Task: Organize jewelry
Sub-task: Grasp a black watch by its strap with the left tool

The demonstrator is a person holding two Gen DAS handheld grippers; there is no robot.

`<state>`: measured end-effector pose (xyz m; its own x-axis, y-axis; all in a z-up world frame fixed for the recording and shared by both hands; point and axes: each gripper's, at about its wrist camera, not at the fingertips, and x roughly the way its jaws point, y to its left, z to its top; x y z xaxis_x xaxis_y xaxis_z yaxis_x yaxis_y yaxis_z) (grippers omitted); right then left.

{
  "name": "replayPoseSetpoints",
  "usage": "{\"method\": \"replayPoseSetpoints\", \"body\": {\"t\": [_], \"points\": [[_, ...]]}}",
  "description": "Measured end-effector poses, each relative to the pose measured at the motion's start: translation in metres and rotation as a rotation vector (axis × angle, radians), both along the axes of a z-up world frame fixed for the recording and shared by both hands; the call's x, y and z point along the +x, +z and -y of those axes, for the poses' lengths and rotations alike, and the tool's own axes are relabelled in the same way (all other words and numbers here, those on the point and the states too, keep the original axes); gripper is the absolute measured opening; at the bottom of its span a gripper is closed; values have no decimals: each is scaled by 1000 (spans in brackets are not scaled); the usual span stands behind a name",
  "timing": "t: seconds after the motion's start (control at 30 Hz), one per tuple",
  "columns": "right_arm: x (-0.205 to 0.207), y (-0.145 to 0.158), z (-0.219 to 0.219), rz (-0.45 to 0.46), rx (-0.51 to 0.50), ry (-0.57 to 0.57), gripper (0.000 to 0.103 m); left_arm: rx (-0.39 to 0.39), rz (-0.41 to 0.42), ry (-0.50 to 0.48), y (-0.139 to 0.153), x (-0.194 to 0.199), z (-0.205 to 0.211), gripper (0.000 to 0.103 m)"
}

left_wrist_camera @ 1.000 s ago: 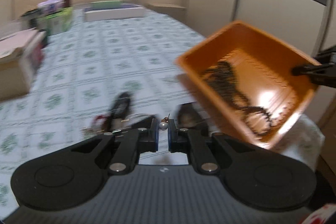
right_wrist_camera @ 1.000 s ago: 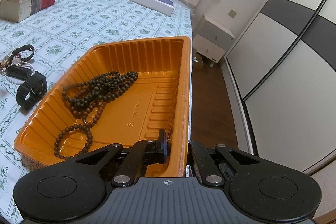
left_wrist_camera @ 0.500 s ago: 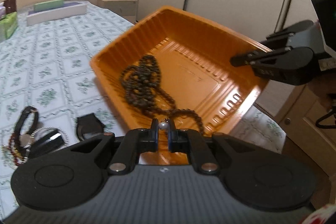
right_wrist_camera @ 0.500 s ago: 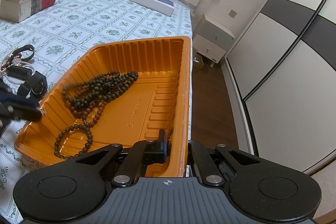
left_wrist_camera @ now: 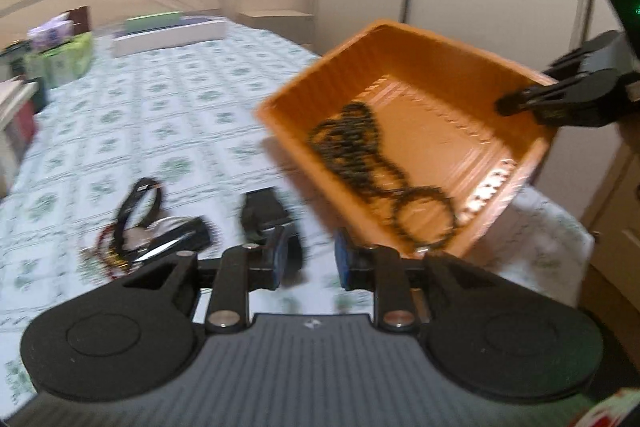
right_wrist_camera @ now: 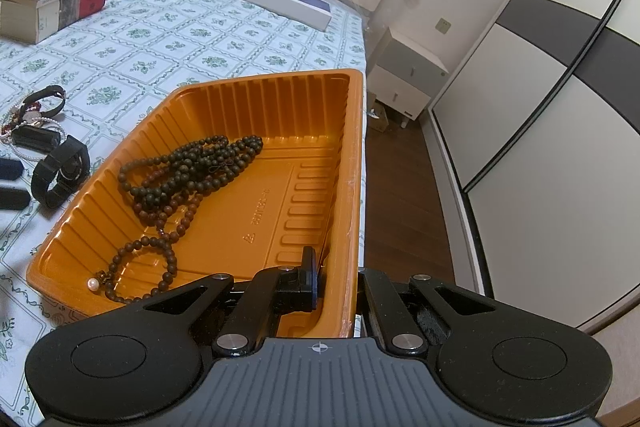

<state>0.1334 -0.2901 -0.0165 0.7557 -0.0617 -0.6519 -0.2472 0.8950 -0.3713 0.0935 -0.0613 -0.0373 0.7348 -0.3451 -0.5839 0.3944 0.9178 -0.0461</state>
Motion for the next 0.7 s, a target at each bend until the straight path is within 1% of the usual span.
{"method": "replayPoseSetpoints", "body": {"t": [0.03, 0.23, 0.37, 0.5, 0.53, 0.7], "points": [[0, 0, -1, 0, 0, 0, 4, 0, -8, 14, -2, 2, -3, 30], [0, 0, 0, 0, -1, 0, 4, -7, -40, 43, -10, 19, -2, 31], [0, 0, 0, -1, 1, -1, 4, 26, -37, 46, -20, 27, 9, 31], [0, -1, 0, -1, 0, -1, 4, 28, -44, 55, -25, 34, 11, 30], [-1, -1, 0, -2, 0, -1, 4, 30, -43, 52, -26, 35, 11, 24], [-1, -1, 0, -1, 0, -1, 4, 34, -52, 44, -26, 35, 8, 20]]}}
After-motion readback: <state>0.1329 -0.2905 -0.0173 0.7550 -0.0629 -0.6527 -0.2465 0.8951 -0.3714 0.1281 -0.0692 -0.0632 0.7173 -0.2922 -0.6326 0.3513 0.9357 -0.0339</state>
